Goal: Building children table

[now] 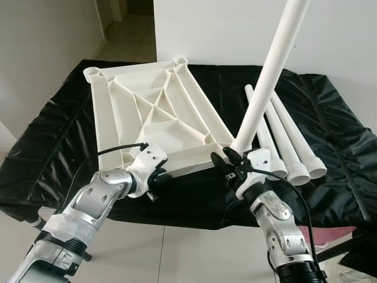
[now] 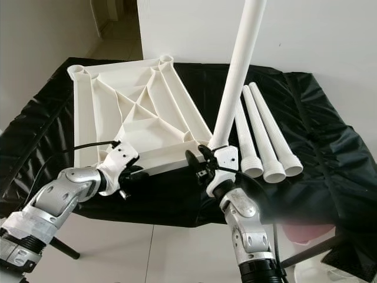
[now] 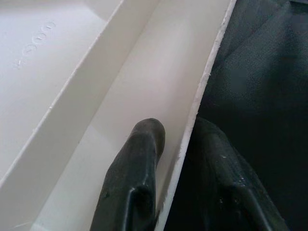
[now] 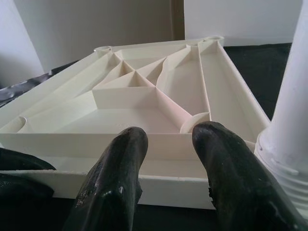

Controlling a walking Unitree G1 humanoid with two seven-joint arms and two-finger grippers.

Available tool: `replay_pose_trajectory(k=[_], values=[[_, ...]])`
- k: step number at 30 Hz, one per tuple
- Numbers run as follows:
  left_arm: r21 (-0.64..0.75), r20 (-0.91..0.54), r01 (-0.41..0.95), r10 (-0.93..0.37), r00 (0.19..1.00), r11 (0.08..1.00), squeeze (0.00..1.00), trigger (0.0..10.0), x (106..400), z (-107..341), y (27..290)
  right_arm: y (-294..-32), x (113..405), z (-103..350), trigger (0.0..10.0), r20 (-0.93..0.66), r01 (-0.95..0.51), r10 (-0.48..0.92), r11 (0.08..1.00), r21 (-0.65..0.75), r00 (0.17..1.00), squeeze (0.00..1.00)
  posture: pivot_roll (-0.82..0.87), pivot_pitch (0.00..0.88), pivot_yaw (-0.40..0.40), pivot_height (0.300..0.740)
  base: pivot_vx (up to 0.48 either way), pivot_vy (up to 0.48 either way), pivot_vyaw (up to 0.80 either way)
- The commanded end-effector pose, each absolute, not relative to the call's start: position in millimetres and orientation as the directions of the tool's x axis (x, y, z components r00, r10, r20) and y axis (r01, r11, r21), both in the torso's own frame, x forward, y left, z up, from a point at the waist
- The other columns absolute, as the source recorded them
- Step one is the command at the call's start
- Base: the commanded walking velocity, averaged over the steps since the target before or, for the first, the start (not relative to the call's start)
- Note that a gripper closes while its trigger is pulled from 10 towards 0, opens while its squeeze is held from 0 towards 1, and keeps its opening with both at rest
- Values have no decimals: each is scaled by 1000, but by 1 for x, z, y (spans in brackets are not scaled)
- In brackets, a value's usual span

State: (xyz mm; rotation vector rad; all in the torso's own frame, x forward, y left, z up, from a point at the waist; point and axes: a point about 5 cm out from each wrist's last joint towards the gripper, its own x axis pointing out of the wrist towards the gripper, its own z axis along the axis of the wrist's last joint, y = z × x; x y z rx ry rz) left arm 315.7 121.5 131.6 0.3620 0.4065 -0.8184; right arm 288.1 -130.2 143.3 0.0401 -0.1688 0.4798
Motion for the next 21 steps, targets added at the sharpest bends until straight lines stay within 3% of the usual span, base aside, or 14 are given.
replay_pose_trajectory(k=[1,2,3,4,6,7,12,13,14,16,21], values=[[176,-518,654,-496,697,736,0,8392,313,114,142,-131,288,142,10000,167,-464,459,886,-12,873,0,55,74,-18,740,0,0,0],[176,-518,654,-496,697,736,0,8392,313,114,142,-131,288,142,10000,167,-464,459,886,-12,873,0,55,74,-18,740,0,0,0],[170,-517,674,-517,682,719,0,10000,310,114,138,-130,288,141,10000,166,-466,462,885,-14,871,0,54,74,-17,740,0,0,0],[166,-515,686,-531,673,708,90,10000,308,114,135,-130,288,141,10000,165,-468,464,884,-15,871,0,53,75,-16,740,0,0,0],[153,-513,699,-549,660,698,90,10000,306,114,133,-130,288,141,10000,164,-468,464,883,-16,870,0,53,75,-16,740,0,0,0],[129,-507,710,-569,647,693,1000,10000,304,115,131,-130,288,141,10000,163,-468,464,884,-17,871,0,52,74,-17,740,0,0,0],[148,-495,754,-613,616,639,1000,10000,300,120,126,-132,288,140,10000,160,-467,464,884,-20,872,0,53,77,-16,740,0,0,0],[152,-490,766,-625,607,625,749,10000,299,121,125,-132,288,140,10000,159,-466,463,885,-20,872,0,53,77,-16,740,0,0,0],[145,-479,806,-672,565,574,0,10000,293,125,121,-133,288,139,10000,158,-464,462,885,-22,873,0,54,80,-15,740,0,0,0],[118,-461,852,-732,502,509,0,10000,284,130,116,-134,288,139,10000,157,-462,459,887,-22,874,0,55,82,-14,740,0,0,0],[63,-431,889,-791,435,454,0,10000,276,138,113,-134,288,138,10000,155,-457,455,889,-22,877,0,54,84,-12,740,0,0,0]])
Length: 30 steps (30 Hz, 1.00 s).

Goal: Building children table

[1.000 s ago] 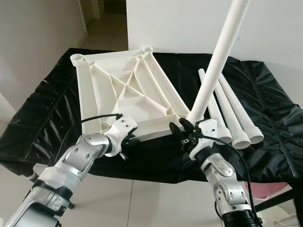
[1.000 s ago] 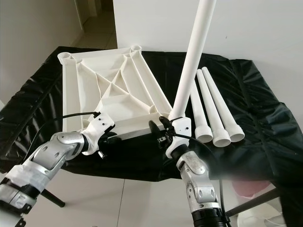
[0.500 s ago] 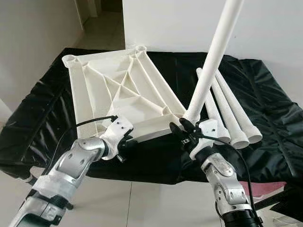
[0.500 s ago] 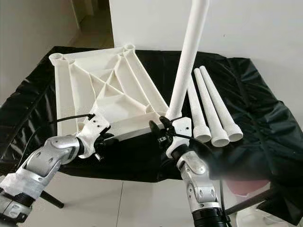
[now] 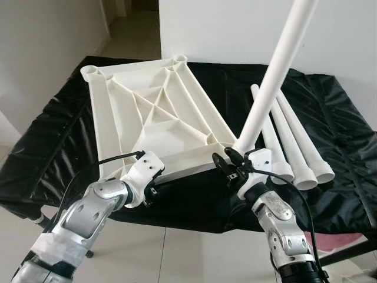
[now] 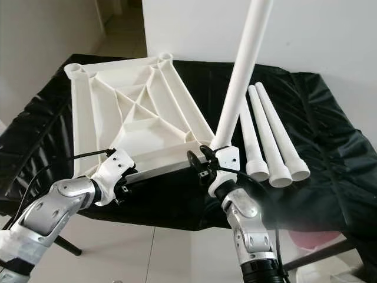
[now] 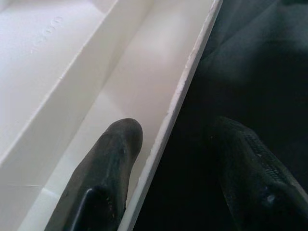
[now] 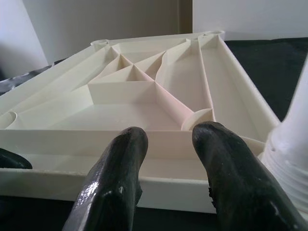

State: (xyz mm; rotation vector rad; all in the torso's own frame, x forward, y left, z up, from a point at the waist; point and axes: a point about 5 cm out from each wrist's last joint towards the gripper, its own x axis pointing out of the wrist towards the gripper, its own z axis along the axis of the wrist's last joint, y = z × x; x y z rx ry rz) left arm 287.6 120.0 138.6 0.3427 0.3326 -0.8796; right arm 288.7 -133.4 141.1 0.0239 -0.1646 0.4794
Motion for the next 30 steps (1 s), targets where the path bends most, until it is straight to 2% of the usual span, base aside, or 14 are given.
replay_pose_trajectory(k=[1,4,7,11,13,15,19,24,30], values=[[63,-429,891,-794,431,450,0,10000,275,139,113,-135,288,138,10000,154,-456,454,889,-21,878,0,54,84,-12,740,0,0,0],[27,-384,889,-816,432,458,0,10000,277,148,113,-135,287,137,10000,153,-454,451,891,-18,879,0,54,88,-8,740,0,0,0],[0,-303,842,-803,514,539,0,10000,293,164,121,-135,288,137,10000,152,-451,448,893,-17,881,0,55,89,-9,740,0,0,0],[27,-287,802,-764,578,597,0,10000,303,169,129,-136,288,136,10000,151,-448,445,894,-17,883,0,55,89,-9,740,0,0,0],[56,-258,727,-694,672,684,0,10000,317,176,141,-136,289,137,10000,152,-445,442,895,-17,884,0,53,91,-12,740,0,0,0],[66,-245,680,-649,720,730,0,10000,325,180,149,-136,289,137,10000,154,-445,442,896,-16,884,0,52,89,-15,740,0,0,0],[86,-251,656,-621,743,750,0,10000,329,181,154,-135,289,137,10000,154,-445,441,896,-14,884,0,52,89,-15,740,0,0,0],[201,-300,557,-491,818,806,0,10000,342,175,176,-135,290,138,10000,157,-443,439,896,-12,885,0,47,88,-15,740,0,0,0],[231,-323,530,-449,833,816,0,10000,345,171,185,-136,290,138,10000,159,-438,435,899,-15,886,0,46,88,-14,740,0,0,0]])
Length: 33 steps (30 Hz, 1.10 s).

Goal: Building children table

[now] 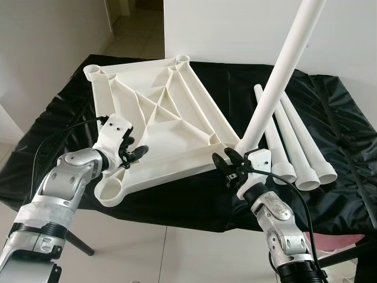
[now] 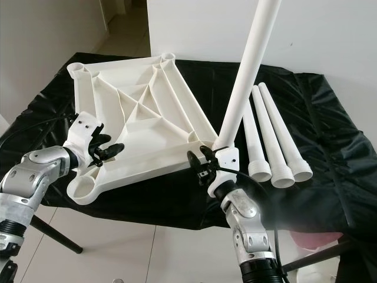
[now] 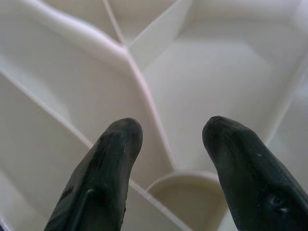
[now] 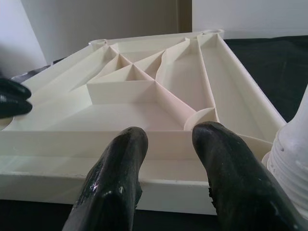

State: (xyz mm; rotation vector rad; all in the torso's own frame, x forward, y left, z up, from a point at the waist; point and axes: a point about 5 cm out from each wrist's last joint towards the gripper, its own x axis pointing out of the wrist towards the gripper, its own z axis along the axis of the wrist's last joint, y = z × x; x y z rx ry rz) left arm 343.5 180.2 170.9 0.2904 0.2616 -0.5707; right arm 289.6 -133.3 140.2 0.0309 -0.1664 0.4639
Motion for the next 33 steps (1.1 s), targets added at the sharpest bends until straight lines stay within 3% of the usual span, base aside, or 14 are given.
replay_pose_trajectory(k=[1,9,21,23,30,33], values=[[231,-323,530,-449,833,816,0,10000,345,171,185,-136,290,138,10000,159,-438,435,899,-15,886,0,46,88,-14,740,0,0,0],[317,-398,550,-418,817,773,0,10000,344,154,187,-135,290,138,10000,163,-438,433,899,-12,886,0,44,83,-11,740,0,0,0],[227,-432,745,-621,654,627,0,10000,319,125,129,-135,291,138,10000,161,-443,440,896,-18,883,0,42,73,-16,740,0,0,0],[227,-432,745,-621,654,627,0,10000,319,125,129,-135,291,138,10000,161,-443,440,896,-18,883,0,42,73,-16,740,0,0,0],[148,-350,803,-729,588,577,0,10000,309,135,86,-133,290,137,10000,159,-450,447,893,-15,881,0,42,75,-10,740,0,0,0],[138,-325,803,-739,590,580,0,10000,310,140,81,-133,290,136,10000,157,-448,445,894,-14,882,0,42,77,-9,740,0,0,0]])
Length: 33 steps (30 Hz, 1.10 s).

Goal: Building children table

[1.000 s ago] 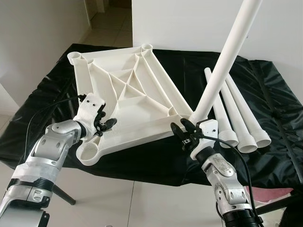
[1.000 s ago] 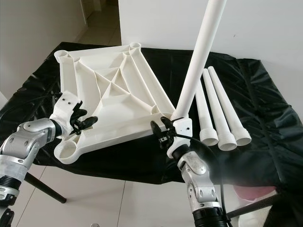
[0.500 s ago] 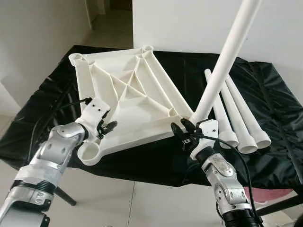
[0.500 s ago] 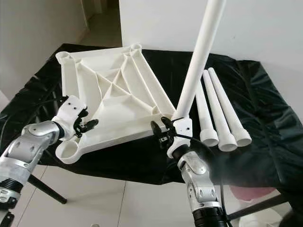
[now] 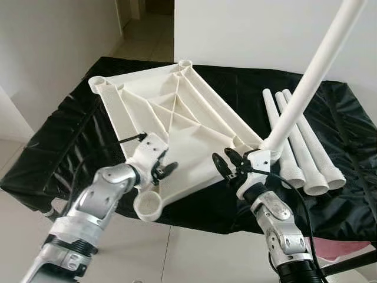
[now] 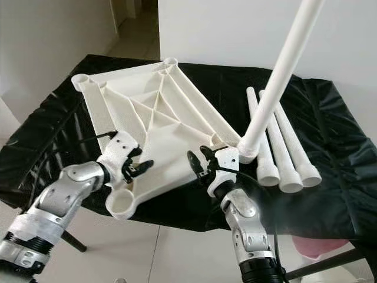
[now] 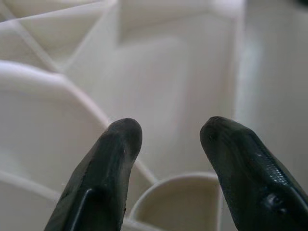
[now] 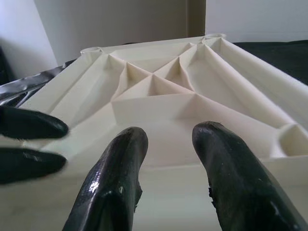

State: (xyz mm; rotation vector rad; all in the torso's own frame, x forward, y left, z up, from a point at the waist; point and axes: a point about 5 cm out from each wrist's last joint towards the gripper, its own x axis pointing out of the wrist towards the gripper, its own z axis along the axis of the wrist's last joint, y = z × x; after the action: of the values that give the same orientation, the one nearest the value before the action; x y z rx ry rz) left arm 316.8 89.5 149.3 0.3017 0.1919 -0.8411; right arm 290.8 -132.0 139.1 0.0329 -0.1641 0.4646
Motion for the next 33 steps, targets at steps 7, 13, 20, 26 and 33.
replay_pose_trajectory(k=[7,13,20,26,33], values=[[132,-285,753,-703,652,645,0,10000,324,152,102,-135,289,134,10000,152,-436,432,900,-10,889,0,41,81,-5,740,0,0,0],[130,-236,698,-662,711,704,0,10000,339,174,140,-136,289,134,10000,154,-431,426,902,-6,891,0,45,87,-4,740,0,0,0],[178,-263,679,-631,730,712,0,10000,341,177,158,-135,289,134,10000,150,-435,431,900,-6,890,0,49,89,-10,740,0,0,0],[186,-348,702,-622,702,688,1000,10000,338,167,176,-136,289,133,10000,144,-442,439,897,-10,887,0,50,90,-16,740,0,0,0],[292,-458,767,-620,637,572,0,10000,333,150,175,-138,288,133,10000,137,-448,446,894,-19,884,0,45,93,-22,740,0,0,0]])
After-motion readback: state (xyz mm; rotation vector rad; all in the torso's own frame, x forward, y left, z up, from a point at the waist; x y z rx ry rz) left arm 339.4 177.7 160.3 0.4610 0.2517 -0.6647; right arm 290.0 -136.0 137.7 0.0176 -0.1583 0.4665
